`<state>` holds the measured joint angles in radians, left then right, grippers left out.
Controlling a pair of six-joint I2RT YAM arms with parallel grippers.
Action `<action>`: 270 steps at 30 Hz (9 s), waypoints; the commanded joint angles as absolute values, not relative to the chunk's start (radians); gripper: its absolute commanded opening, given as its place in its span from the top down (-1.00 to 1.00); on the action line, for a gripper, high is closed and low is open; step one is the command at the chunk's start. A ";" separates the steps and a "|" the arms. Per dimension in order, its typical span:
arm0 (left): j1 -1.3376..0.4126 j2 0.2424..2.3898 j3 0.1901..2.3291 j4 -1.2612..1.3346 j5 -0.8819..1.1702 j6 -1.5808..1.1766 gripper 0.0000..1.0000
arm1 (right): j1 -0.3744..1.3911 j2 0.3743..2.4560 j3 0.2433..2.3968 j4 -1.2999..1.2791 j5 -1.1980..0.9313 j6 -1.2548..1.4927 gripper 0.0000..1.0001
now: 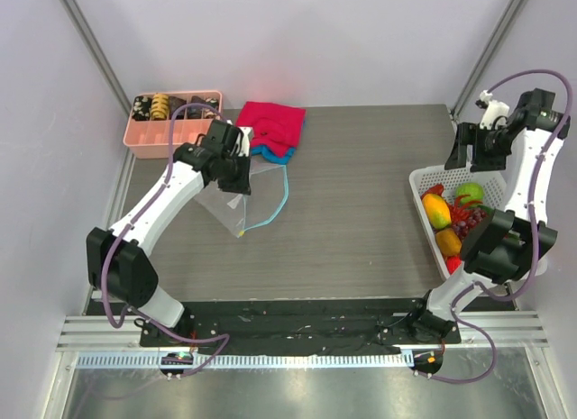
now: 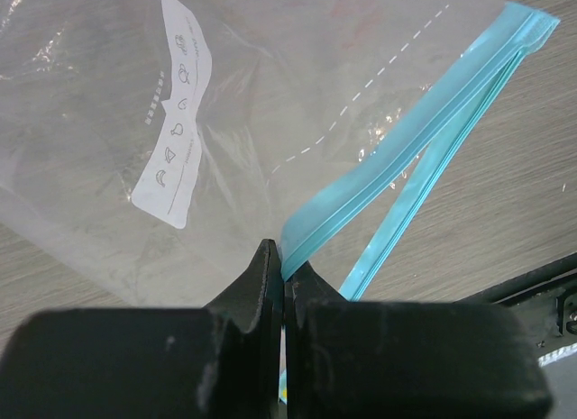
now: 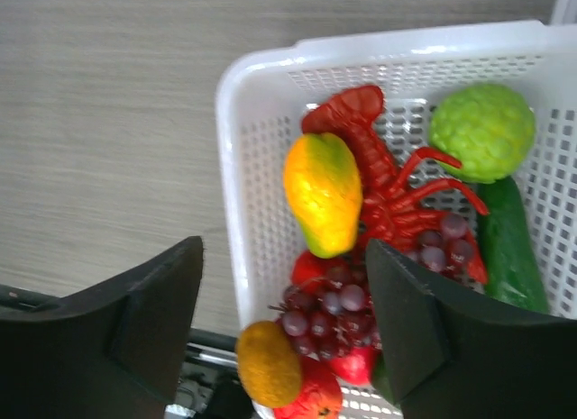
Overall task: Place the food in the zip-top bag and seal the zipper
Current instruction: Pick up the fake lobster from the bin, then place the fake lobster in the zipper food storage bag.
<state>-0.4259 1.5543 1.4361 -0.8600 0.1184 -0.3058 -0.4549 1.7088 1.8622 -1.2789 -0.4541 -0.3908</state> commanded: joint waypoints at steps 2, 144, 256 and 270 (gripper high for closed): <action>-0.431 1.554 1.425 -0.816 0.138 -0.279 1.00 | -0.462 1.738 1.818 -1.309 -0.298 -0.483 -0.44; -0.430 1.628 1.457 -0.896 0.270 -0.239 1.00 | -0.621 1.746 1.513 -1.229 -0.117 -1.186 -0.41; -0.437 1.594 1.430 -0.811 0.024 -0.486 1.00 | 0.801 1.709 1.741 -0.899 0.190 -0.621 0.98; -0.445 1.644 1.459 -0.770 0.178 -0.592 0.99 | 0.839 1.756 1.726 -0.844 0.160 -0.640 0.98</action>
<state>-0.4328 1.6642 1.4250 -0.8108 0.0982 -0.5499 0.8253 1.7325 1.6756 -0.9192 0.1585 -0.6662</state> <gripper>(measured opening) 0.023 0.502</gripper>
